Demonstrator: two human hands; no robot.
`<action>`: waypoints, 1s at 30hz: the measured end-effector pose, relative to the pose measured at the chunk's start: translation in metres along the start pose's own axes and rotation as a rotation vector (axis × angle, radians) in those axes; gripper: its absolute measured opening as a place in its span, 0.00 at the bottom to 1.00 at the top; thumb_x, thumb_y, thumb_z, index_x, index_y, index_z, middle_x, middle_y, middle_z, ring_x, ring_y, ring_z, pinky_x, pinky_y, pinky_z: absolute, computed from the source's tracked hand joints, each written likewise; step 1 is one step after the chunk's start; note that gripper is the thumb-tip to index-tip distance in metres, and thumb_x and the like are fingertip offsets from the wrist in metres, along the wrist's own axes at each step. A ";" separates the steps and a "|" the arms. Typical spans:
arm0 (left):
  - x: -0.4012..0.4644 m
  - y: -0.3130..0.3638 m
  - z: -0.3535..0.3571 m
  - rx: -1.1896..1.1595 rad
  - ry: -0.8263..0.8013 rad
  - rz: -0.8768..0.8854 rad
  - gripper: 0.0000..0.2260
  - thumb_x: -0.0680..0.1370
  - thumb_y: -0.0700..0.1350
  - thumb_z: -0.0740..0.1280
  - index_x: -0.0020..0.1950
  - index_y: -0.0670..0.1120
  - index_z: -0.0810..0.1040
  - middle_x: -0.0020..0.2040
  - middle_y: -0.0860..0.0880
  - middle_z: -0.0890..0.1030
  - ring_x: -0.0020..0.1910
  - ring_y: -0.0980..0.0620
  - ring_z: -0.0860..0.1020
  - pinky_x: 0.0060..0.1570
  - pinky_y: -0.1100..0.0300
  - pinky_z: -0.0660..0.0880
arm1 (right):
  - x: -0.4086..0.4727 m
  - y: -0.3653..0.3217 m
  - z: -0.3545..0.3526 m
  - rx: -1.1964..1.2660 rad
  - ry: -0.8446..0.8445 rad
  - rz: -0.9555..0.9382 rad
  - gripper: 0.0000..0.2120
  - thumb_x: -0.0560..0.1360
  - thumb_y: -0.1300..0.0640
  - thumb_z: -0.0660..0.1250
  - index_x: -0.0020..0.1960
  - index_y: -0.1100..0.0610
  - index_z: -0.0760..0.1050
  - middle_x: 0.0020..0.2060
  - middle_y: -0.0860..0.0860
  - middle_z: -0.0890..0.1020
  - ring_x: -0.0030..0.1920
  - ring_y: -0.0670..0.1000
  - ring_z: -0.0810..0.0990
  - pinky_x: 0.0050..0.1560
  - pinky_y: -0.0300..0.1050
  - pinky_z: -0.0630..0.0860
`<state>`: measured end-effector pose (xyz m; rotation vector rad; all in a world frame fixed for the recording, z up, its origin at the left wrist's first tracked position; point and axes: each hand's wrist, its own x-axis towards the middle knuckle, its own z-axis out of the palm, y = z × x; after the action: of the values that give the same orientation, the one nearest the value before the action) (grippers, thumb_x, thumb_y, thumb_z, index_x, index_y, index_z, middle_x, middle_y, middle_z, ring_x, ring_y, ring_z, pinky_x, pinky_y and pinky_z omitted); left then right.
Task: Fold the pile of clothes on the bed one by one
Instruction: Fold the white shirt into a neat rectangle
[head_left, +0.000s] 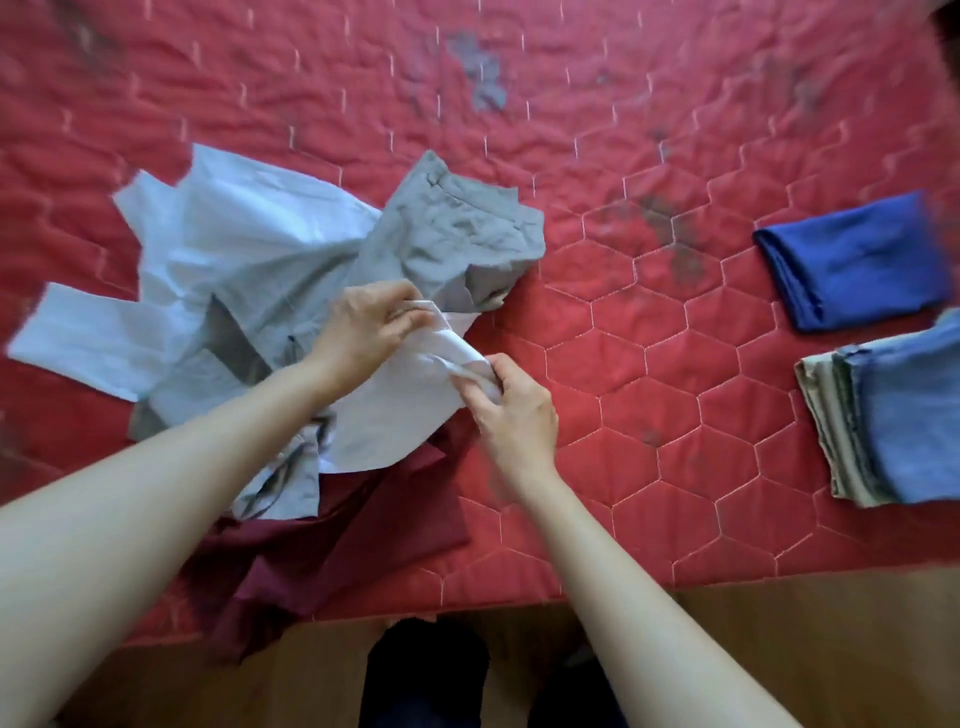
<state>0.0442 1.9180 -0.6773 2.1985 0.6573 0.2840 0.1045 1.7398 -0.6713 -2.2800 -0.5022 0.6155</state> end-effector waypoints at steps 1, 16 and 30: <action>0.003 0.009 -0.022 -0.044 0.075 -0.032 0.05 0.75 0.45 0.72 0.41 0.46 0.80 0.32 0.55 0.76 0.33 0.63 0.72 0.35 0.69 0.65 | 0.007 -0.024 -0.010 -0.028 0.005 -0.083 0.12 0.74 0.44 0.67 0.44 0.53 0.74 0.37 0.48 0.81 0.42 0.54 0.78 0.42 0.52 0.73; -0.009 0.177 -0.366 -0.097 0.644 0.096 0.06 0.78 0.49 0.67 0.42 0.51 0.77 0.34 0.55 0.78 0.34 0.64 0.73 0.36 0.71 0.67 | -0.002 -0.403 -0.146 -0.176 0.248 -0.976 0.09 0.73 0.47 0.70 0.47 0.52 0.77 0.41 0.46 0.81 0.41 0.52 0.79 0.37 0.42 0.62; -0.027 0.444 -0.458 -0.012 0.776 0.405 0.08 0.78 0.52 0.66 0.39 0.55 0.75 0.34 0.57 0.78 0.30 0.63 0.72 0.30 0.73 0.68 | -0.081 -0.533 -0.426 -0.148 0.040 -1.146 0.16 0.65 0.52 0.78 0.34 0.39 0.71 0.28 0.34 0.76 0.32 0.34 0.72 0.35 0.28 0.67</action>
<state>-0.0028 1.9578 -0.0421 2.1637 0.5877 1.3863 0.1846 1.8284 0.0055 -1.7026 -1.6706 -0.0604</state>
